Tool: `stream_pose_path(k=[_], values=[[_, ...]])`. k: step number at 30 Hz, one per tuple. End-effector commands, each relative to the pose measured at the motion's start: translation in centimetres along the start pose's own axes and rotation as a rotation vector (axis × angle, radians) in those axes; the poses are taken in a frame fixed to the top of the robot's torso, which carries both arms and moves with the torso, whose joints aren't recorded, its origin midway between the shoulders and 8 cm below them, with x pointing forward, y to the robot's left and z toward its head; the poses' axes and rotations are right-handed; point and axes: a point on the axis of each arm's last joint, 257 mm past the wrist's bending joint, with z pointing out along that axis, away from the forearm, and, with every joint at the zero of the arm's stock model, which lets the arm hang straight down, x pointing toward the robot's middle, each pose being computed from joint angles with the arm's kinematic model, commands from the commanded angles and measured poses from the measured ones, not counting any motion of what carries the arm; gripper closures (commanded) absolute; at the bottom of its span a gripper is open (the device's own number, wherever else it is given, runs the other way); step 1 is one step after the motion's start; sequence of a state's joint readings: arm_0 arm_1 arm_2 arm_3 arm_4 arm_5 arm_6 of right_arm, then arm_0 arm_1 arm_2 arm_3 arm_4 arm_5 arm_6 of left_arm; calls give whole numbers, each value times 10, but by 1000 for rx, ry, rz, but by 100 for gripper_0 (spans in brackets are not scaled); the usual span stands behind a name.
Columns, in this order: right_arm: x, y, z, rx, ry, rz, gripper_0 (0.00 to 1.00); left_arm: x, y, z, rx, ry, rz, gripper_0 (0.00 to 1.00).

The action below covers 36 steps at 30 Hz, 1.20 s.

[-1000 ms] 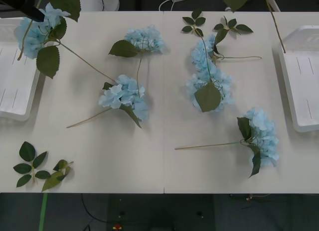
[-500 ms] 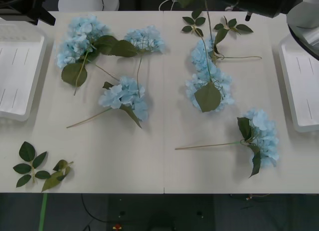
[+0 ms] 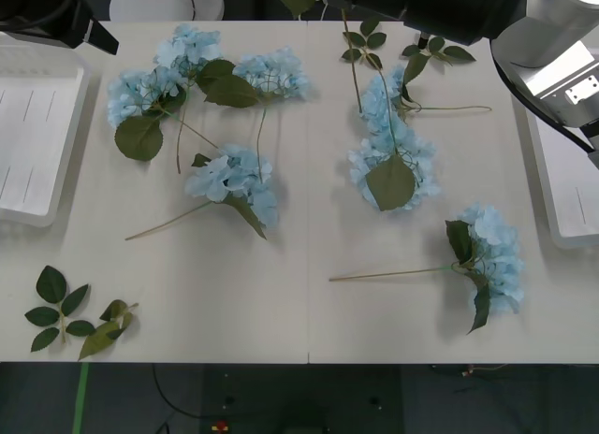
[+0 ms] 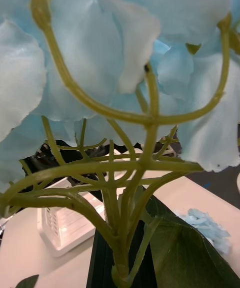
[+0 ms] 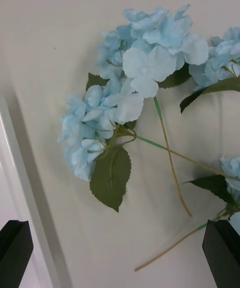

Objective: Place the red flowers into the right box and the blue flowers into the left box. If a person shows an open palm, hand one flower to the person first, then continue sorting.

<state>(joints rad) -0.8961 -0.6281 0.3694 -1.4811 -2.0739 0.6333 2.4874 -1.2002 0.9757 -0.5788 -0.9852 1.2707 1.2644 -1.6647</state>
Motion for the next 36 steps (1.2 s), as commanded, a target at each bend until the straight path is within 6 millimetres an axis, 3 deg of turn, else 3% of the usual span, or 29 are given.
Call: stream_pose_path(k=[1, 4, 7, 11, 17, 21, 27, 36], values=[[-5, 31, 18, -60, -42, -15, 100, -20, -45, 30, 46, -56, 104, 0], [1, 37, 21, -63, -37, -24, 100, -23, -64, 53, 77, -73, 70, 0], [9, 41, 24, -62, -33, -24, 100, -26, -69, 70, 81, -93, 33, 0], [15, 51, 28, -54, -53, -20, 100, -16, -81, 101, 96, -82, -20, 0], [20, 55, 30, -56, -42, -29, 100, 6, -65, 127, 106, -64, -202, 0], [24, 57, 31, -60, -35, -30, 100, 14, -62, 135, 180, -75, -395, 0], [29, 62, 33, -69, -27, -35, 100, 17, -37, 138, 212, -130, -634, 0], [29, 65, 36, -69, -32, -38, 100, 21, -47, 158, 170, -119, -791, 0]])
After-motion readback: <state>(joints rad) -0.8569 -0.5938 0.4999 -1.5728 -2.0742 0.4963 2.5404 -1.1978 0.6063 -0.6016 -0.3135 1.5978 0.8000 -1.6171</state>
